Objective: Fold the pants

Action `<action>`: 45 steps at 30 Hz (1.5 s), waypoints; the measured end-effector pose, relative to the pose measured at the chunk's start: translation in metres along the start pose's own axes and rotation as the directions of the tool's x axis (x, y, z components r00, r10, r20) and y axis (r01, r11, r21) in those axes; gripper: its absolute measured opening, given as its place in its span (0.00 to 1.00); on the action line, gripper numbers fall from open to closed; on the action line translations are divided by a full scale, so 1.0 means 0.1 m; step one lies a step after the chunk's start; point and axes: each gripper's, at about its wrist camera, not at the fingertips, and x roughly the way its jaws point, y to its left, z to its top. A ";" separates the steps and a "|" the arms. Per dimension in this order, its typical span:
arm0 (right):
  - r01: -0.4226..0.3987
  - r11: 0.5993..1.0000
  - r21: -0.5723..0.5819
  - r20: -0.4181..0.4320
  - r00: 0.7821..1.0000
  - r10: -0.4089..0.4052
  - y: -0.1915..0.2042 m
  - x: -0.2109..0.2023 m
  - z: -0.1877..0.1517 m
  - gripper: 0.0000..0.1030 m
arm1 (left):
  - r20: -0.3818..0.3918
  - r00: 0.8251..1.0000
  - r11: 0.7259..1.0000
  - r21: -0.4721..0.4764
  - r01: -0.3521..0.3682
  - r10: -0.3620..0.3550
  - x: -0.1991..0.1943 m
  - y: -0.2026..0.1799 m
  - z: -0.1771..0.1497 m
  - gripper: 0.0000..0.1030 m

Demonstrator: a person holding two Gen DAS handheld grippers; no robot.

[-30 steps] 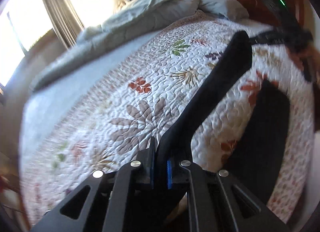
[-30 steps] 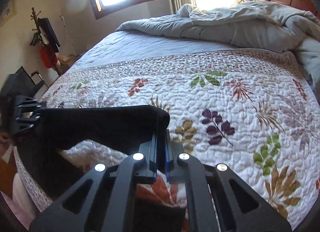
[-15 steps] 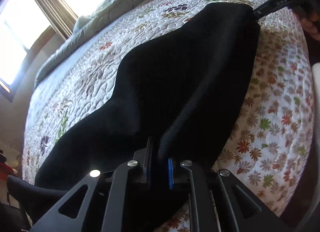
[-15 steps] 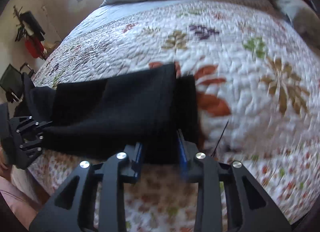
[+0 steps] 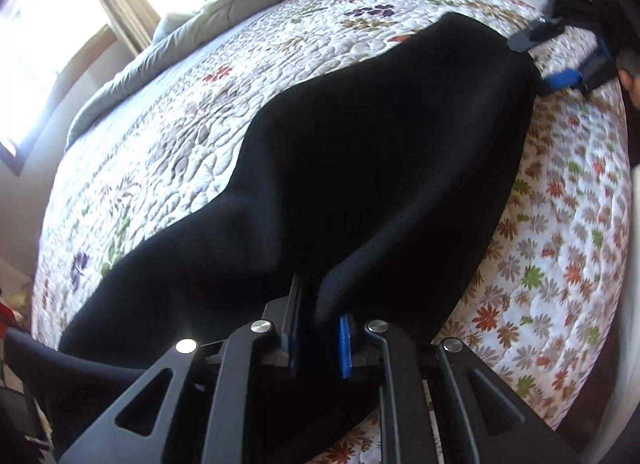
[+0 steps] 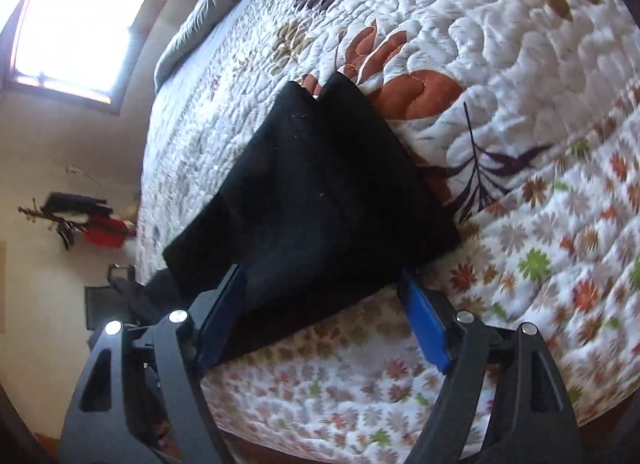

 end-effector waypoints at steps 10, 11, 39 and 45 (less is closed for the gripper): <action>0.036 0.996 -0.085 0.055 0.998 -0.032 0.43 0.04 0.11 0.06 | -0.002 0.999 0.996 -0.070 0.052 -0.052 -0.13 0.20 0.06 0.17; 0.059 0.992 -0.112 0.085 0.995 -0.050 0.51 -0.04 0.08 0.06 | 0.012 0.998 0.995 -0.086 0.059 -0.058 -0.19 0.19 0.06 0.17; 0.301 0.892 -0.338 -0.003 0.947 -0.321 1.08 0.91 -0.80 0.44 | -0.013 0.979 0.939 -0.287 0.189 -0.201 -0.17 0.20 -0.14 0.44; 0.344 0.863 -0.371 0.032 0.933 -0.358 1.19 1.01 -0.88 0.60 | -0.014 0.991 0.834 -0.542 0.103 -0.132 -0.63 0.96 -0.45 0.78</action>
